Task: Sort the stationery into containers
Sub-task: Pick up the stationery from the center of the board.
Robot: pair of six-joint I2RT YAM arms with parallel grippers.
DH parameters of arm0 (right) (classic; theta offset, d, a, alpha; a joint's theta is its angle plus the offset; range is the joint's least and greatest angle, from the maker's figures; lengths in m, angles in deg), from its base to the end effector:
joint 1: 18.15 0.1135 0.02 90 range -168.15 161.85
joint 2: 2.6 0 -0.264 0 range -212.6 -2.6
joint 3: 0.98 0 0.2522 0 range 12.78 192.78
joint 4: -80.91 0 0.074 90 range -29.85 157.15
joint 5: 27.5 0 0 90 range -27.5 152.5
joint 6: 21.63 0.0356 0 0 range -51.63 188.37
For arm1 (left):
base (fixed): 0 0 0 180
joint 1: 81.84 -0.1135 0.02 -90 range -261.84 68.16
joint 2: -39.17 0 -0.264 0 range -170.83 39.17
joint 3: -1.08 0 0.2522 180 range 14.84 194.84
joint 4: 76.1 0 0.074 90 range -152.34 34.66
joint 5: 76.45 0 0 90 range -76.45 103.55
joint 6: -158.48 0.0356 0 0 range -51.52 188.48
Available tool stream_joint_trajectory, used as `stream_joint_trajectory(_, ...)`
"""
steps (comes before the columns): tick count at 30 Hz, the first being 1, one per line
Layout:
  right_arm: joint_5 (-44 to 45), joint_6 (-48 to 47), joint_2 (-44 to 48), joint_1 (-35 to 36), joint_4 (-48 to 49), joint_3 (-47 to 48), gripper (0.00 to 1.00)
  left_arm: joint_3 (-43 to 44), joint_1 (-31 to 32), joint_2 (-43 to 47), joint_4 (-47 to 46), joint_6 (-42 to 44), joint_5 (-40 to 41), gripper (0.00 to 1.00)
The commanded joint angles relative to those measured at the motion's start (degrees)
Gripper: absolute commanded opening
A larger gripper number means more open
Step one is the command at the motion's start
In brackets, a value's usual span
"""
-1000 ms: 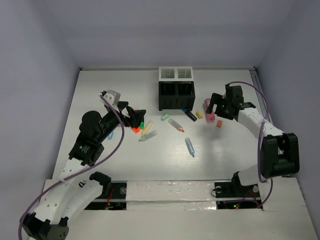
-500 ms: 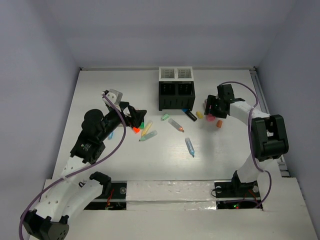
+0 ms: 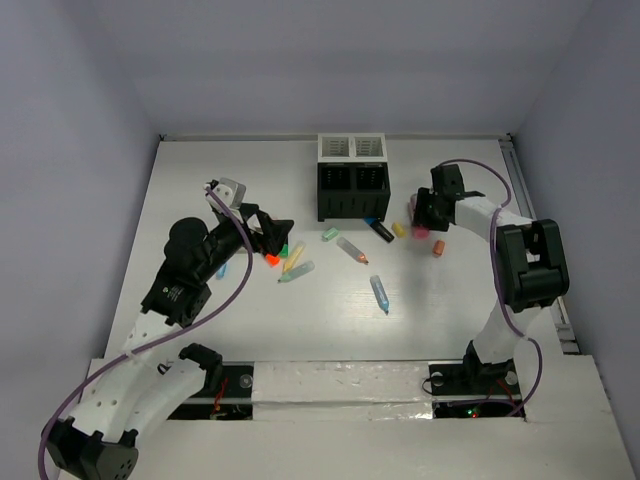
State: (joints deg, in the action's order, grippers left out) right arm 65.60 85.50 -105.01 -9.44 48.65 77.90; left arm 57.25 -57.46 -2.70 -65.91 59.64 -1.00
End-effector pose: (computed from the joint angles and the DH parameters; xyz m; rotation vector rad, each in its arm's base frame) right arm 0.3656 0.0541 0.1801 0.2080 2.5374 0.1080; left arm 0.1566 -0.0808 0.3598 0.4127 1.4803 -0.6539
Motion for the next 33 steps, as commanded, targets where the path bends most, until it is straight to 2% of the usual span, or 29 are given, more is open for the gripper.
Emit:
stream_joint_trajectory(1,1.0,-1.3,-1.3,0.4,0.8,1.7,0.30,2.6,0.2,-0.1,-2.8,-0.4,0.0,0.99)
stream_joint_trajectory(2,1.3,-1.5,-1.2,0.4,0.6,1.9,0.19,2.4,0.2,-0.1,-2.9,-0.7,0.3,0.99)
stream_joint_trajectory(5,2.4,-1.9,0.7,0.4,0.2,1.8,0.11,2.0,0.2,0.0,-4.1,-2.2,0.8,0.99)
stream_joint_trajectory(10,-0.2,-2.4,11.0,0.4,-1.8,1.5,0.10,2.1,0.2,-1.6,-5.7,-4.6,-2.5,0.99)
stream_joint_trajectory(17,-9.3,-3.8,26.9,7.2,-4.5,-1.5,0.10,7.1,0.2,-8.4,-4.3,-11.4,-8.5,0.99)
stream_joint_trajectory(20,-14.1,-4.2,31.1,10.0,-4.5,-2.8,0.09,8.1,0.2,-11.9,-7.1,-17.3,-13.0,0.99)
stream_joint_trajectory(21,-19.1,-4.2,33.2,10.5,-4.0,-3.9,0.06,8.4,0.2,-13.0,-8.0,-18.9,-14.5,0.99)
stream_joint_trajectory(24,-28.1,-4.2,35.3,12.5,-1.5,-4.7,0.06,8.5,0.2,-17.2,-13.8,-25.4,-19.0,0.99)
stream_joint_trajectory(33,-38.3,-4.5,34.9,16.1,3.9,-3.5,0.06,7.7,0.2,-24.8,-20.9,-36.8,-21.9,0.90)
